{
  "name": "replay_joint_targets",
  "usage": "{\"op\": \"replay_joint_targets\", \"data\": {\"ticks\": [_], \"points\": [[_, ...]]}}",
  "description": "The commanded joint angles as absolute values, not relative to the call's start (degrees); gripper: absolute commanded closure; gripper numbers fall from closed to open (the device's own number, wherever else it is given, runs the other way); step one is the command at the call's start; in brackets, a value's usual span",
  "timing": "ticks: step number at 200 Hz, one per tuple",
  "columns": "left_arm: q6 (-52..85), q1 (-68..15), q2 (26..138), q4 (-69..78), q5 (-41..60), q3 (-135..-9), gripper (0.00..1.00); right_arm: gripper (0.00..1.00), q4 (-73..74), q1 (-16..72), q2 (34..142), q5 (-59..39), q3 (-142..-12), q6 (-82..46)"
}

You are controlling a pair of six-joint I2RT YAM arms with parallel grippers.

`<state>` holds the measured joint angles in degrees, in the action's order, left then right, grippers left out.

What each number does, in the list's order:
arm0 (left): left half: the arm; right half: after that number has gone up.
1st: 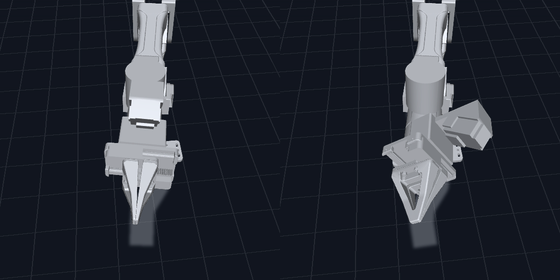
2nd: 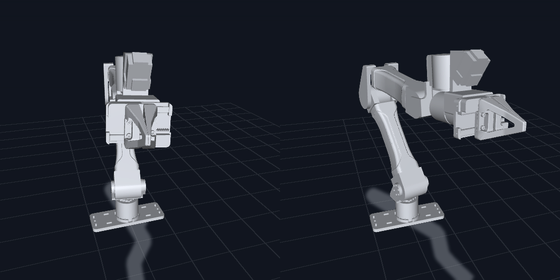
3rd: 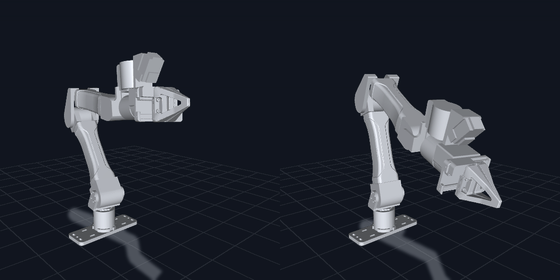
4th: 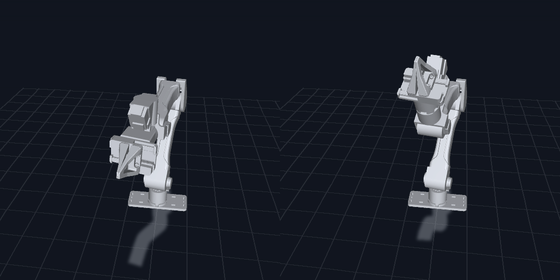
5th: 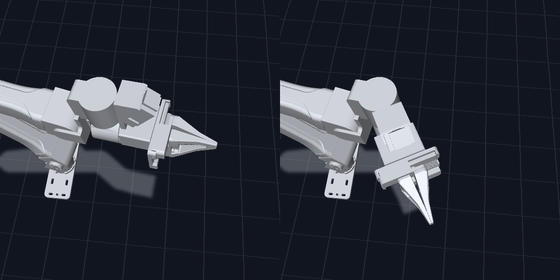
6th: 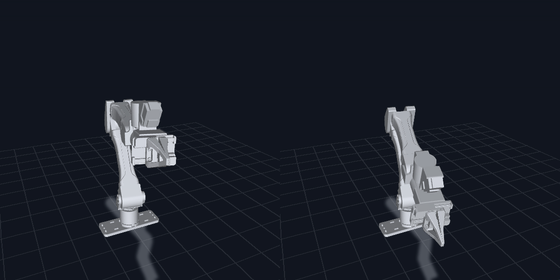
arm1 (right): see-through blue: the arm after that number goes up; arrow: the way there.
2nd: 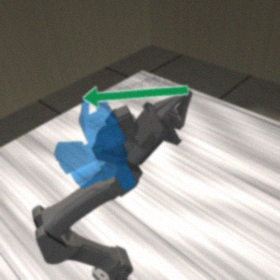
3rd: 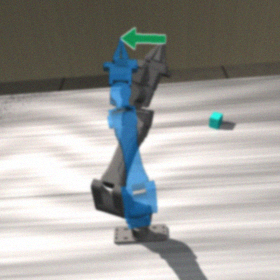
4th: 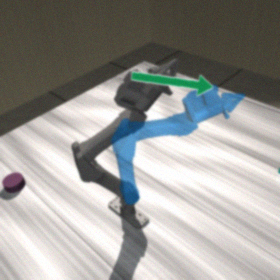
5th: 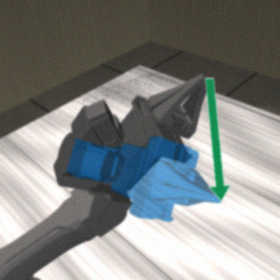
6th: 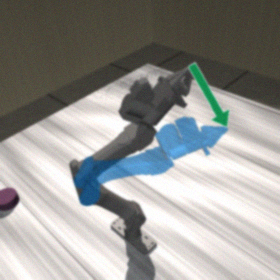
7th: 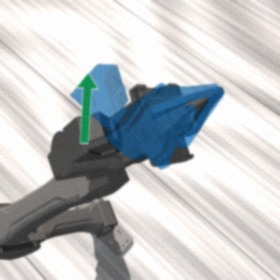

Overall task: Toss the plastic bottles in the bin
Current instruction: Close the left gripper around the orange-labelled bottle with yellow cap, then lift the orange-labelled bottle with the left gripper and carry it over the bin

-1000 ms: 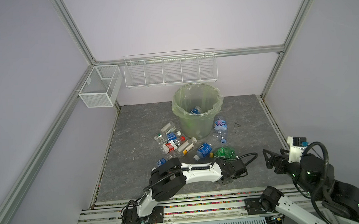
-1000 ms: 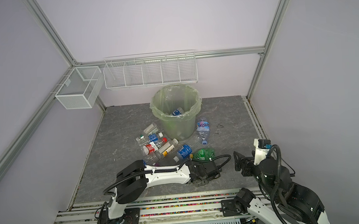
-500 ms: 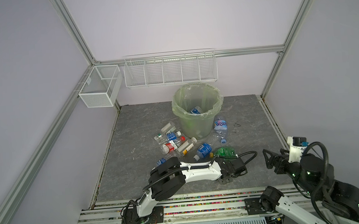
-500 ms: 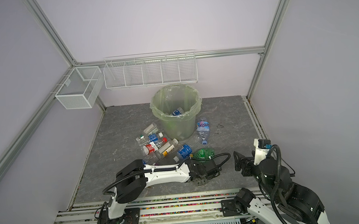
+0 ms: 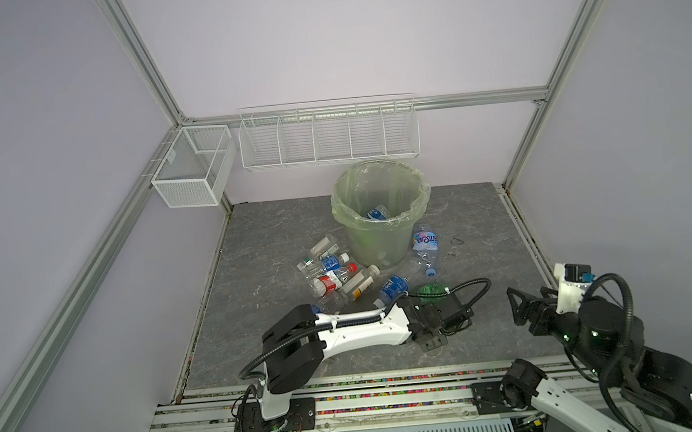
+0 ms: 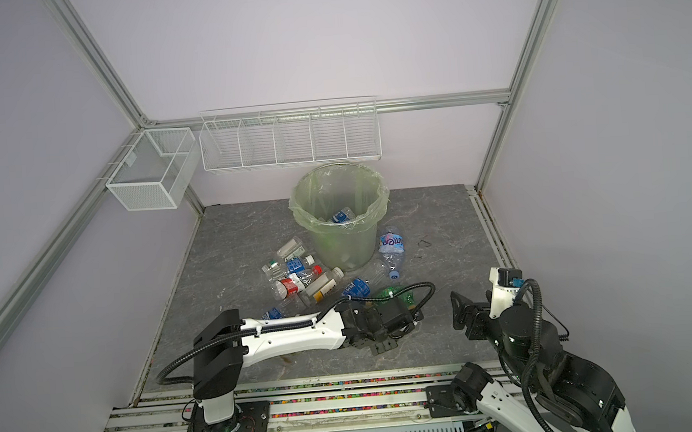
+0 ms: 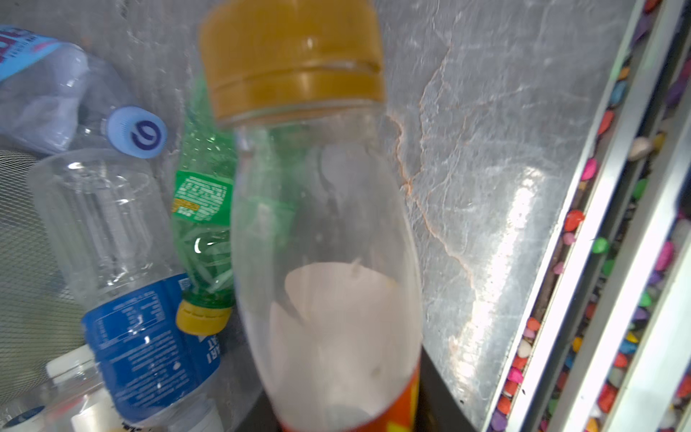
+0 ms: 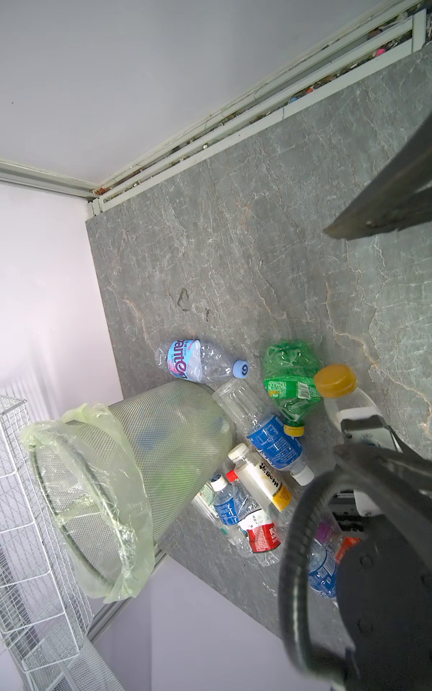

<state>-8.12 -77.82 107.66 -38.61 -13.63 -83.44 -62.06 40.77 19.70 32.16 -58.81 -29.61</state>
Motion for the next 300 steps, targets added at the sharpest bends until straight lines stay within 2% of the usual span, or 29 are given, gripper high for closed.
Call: {"op": "replay_joint_targets", "data": {"ticks": [1, 124, 182, 300], "points": [[-7.03, -77.43, 104.24, -38.13, -13.42, -82.6, 0.66, 0.12, -61.93, 40.91, 18.81, 33.49, -58.27, -30.32], [-3.66, -76.47, 83.3, -32.06, -18.27, -76.6, 0.67, 0.12, -61.71, 40.91, 20.52, 31.86, -56.72, -30.67], [-2.04, -75.2, 71.46, -24.96, -18.92, -71.06, 0.67, 0.12, -59.79, 40.94, 24.7, 25.96, -55.21, -29.09], [2.08, -71.32, 46.35, -9.59, -27.94, -54.58, 0.67, 0.12, -56.63, 40.93, 34.93, 17.47, -52.49, -30.47]]}}
